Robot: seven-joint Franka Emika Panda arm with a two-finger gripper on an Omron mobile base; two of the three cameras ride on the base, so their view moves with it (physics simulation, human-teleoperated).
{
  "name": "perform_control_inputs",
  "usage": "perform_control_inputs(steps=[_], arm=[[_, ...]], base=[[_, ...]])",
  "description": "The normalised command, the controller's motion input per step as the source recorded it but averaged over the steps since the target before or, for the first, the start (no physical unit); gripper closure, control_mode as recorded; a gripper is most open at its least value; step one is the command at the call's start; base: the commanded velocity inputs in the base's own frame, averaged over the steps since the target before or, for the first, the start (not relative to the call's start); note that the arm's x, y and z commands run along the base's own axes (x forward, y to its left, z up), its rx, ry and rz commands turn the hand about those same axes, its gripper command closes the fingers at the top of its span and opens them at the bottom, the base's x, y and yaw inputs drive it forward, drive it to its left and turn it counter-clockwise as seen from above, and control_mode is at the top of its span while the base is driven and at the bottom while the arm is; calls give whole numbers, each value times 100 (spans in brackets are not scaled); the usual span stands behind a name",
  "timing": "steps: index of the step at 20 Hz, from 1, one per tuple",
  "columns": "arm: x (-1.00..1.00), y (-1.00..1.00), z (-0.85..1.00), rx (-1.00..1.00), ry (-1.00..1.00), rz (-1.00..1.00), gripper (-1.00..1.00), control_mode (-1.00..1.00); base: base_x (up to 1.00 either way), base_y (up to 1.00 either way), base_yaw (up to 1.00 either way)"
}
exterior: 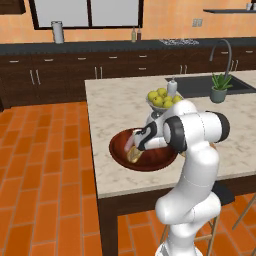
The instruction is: Place one bun and one sausage from the bowl on each plate.
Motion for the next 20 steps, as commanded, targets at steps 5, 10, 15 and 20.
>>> perform_control_inputs(steps=[5, 10, 15, 20], arm=[[0, 0, 0, 0, 0, 0, 100, -100], [0, -5, 0, 0, 0, 1, 100, -100], [-40, -28, 62, -2, -4, 4, 100, -100], [-72, -77, 44, -5, -2, 1, 100, -100]], base=[[0, 0, 0], [0, 0, 0], [0, 0, 0], [0, 0, 0]])
